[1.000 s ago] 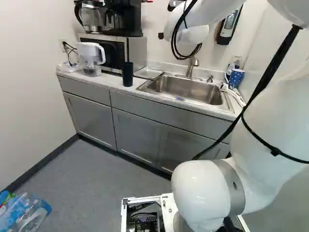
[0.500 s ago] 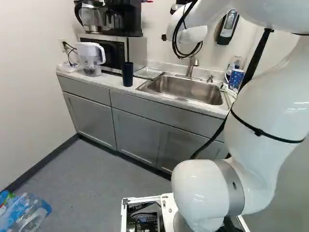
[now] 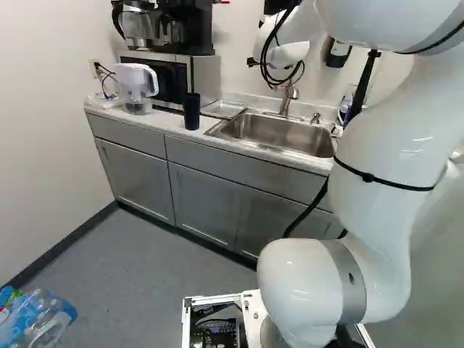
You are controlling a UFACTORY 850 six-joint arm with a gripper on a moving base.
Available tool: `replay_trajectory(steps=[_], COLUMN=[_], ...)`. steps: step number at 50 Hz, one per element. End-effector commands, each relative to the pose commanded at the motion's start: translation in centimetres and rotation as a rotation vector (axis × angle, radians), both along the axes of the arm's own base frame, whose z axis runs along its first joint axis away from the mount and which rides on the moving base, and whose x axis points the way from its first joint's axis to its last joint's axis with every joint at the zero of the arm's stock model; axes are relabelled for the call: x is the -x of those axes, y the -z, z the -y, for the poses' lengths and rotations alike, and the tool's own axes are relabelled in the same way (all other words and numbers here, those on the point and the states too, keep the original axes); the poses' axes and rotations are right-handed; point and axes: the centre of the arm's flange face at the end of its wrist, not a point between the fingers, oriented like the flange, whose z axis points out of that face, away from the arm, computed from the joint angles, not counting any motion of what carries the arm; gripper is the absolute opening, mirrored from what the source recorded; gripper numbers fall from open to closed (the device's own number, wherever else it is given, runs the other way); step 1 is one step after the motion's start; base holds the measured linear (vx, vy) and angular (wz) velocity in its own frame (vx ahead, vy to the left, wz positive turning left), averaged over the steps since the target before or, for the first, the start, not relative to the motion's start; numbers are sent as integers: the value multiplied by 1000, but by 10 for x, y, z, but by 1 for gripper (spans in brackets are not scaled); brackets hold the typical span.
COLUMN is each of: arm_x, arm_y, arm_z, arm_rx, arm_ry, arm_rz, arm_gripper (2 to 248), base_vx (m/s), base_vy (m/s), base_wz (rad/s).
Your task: Rinse the cup and place it in the tray
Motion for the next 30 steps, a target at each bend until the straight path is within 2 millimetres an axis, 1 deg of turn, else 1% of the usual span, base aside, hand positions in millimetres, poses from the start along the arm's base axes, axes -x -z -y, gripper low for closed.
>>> replay_trajectory(steps=[18, 30], arm_x=[-32, -47], arm_y=[9, 15], arm_z=[20, 35], arm_rx=[-9, -17], arm_ry=[24, 44], arm_rz=[-68, -113], arm_gripper=[247, 247], base_vx=[0, 0], base_vy=[0, 0], base_wz=[0, 0])
